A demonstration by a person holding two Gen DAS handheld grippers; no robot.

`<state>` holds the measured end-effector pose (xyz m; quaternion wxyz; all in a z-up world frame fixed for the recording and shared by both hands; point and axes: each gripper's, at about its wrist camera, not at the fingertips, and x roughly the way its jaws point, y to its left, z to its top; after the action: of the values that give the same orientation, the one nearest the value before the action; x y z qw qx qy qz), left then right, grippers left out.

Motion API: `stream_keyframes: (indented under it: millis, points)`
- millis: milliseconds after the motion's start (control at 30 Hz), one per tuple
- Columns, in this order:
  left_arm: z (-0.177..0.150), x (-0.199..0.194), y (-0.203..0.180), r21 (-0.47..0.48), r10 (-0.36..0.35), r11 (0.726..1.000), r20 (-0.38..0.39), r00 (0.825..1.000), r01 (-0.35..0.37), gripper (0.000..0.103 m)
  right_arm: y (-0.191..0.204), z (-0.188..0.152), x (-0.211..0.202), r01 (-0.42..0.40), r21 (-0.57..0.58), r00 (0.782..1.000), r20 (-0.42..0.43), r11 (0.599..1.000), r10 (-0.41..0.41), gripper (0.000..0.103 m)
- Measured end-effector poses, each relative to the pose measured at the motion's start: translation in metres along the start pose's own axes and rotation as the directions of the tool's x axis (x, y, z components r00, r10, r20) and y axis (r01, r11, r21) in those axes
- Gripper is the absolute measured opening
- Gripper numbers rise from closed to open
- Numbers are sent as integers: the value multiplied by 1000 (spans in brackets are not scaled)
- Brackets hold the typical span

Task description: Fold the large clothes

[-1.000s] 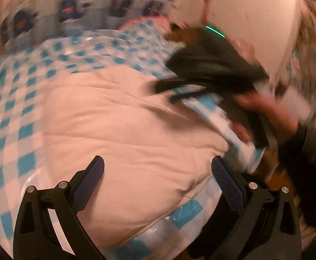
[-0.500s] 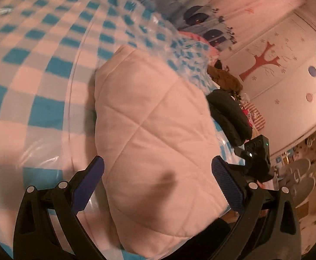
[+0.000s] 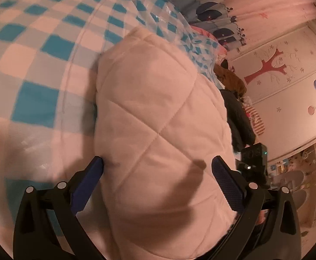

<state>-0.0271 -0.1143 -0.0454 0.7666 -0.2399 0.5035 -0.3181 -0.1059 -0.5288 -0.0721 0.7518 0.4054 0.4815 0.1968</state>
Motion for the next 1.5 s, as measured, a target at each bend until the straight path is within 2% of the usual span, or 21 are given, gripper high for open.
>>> stream_keyframes:
  millis: [33, 133, 267, 400, 467, 500, 567, 700, 867, 967, 1100, 1167, 1333, 1400, 1433, 1467, 1500]
  points:
    - [2, -2, 3, 1, 15, 1000, 11, 1000, -15, 95, 0, 0, -1, 0, -1, 1000, 2, 1000, 0, 97]
    - [8, 6, 23, -71, -29, 997, -32, 999, 27, 95, -4, 1, 0, -16, 5, 1000, -9, 1000, 16, 97]
    - [6, 26, 25, -86, -93, 993, -87, 992, 86, 95, -8, -1, -1, -17, 3, 1000, -26, 1000, 17, 97]
    - [8, 49, 13, -55, -74, 996, -105, 992, 68, 96, -9, -1, 5, -28, 4, 1000, -8, 1000, 28, 98]
    - [7, 49, -5, 27, -41, 999, -111, 993, 44, 96, -2, 1, 9, -55, -12, 998, -1, 998, 55, 98]
    - [4, 46, -25, 127, 7, 992, -98, 995, 6, 95, 1, 1, 8, -90, -15, 996, 5, 996, 90, 98]
    - [-1, 40, -53, 239, 41, 971, -66, 997, -24, 94, 5, 0, 3, -170, -22, 985, 15, 985, 170, 98]
    - [1, 20, -85, 325, 33, 945, -1, 999, -30, 87, 17, -2, -13, -281, -30, 958, 46, 959, 283, 98]
    - [11, -16, -98, 384, 28, 922, 40, 999, -41, 86, 62, 1, -17, -338, -107, 937, 58, 935, 345, 98]
    - [18, -48, -91, 398, 58, 913, 85, 995, -88, 86, 99, 8, 4, -356, -153, 931, 24, 922, 363, 98]
    - [38, -93, -61, 357, 108, 921, 155, 982, -157, 85, 140, 19, 53, -400, -179, 916, -44, 899, 399, 98]
    - [48, -115, -43, 328, 145, 923, 193, 970, -203, 85, 163, 28, 88, -420, -192, 907, -82, 887, 412, 98]
    - [73, -169, 17, 249, 252, 912, 285, 925, -325, 85, 216, 51, 172, -472, -233, 881, -165, 850, 444, 98]
    - [82, -175, 46, 221, 308, 898, 305, 901, -381, 85, 227, 59, 213, -448, -274, 893, -184, 851, 411, 98]
    - [86, -171, 66, 196, 347, 889, 298, 889, -413, 85, 226, 60, 230, -406, -298, 913, -183, 864, 365, 98]
    - [90, -165, 82, 175, 377, 884, 283, 882, -434, 85, 218, 65, 254, -300, -314, 951, -172, 901, 257, 98]
    - [93, -154, 107, 137, 414, 880, 250, 875, -455, 87, 210, 67, 270, -192, -329, 976, -164, 925, 144, 98]
